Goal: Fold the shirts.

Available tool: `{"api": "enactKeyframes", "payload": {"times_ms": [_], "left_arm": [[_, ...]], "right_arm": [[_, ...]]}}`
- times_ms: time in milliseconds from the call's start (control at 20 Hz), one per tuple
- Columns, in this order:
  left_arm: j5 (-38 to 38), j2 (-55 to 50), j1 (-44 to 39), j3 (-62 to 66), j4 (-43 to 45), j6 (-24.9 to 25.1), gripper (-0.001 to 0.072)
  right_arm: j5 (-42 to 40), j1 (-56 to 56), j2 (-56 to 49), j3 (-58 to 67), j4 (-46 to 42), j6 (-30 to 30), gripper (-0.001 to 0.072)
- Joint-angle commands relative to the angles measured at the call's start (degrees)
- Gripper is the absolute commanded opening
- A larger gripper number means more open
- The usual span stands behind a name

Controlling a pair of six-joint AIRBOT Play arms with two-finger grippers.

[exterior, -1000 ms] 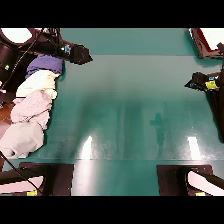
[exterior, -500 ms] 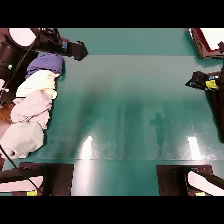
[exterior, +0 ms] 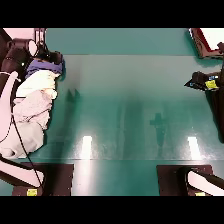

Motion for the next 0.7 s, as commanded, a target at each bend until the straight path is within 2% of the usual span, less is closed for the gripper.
{"api": "enactKeyframes", "payload": {"times_ms": [0, 250, 450, 500, 600, 650], "left_arm": [[3.74, -5.29, 3.13, 0.09, 1.16, -0.83, 0.0555], [9.18, -9.22, 3.34, 0.09, 2.01, -0.85, 0.0555], [10.71, -11.1, 3.32, 0.11, 3.45, -0.85, 0.0552], [11.04, -11.41, 3.32, 0.17, 3.48, -0.85, 0.048], [11.76, -11.5, 3.32, 0.22, 3.37, -0.87, 0.0122], [10.82, -11.5, 3.32, 1.03, 3.28, -0.87, 0.003]], "right_arm": [[0.72, 0.04, -0.04, 0.07, 0.09, 0.02, 0.0018], [2.25, 0.04, -0.04, 0.04, 0.37, 0.02, 0.0018], [3.54, 0.04, -0.04, 0.04, 0.37, 0.02, 0.0018], [3.56, 0.04, -0.04, 0.04, 0.37, 0.02, 0.0018], [3.56, 0.04, -0.04, 0.04, 0.37, 0.02, 0.0018], [3.56, 0.04, -0.04, 0.04, 0.37, 0.0, 0.0018]]}}
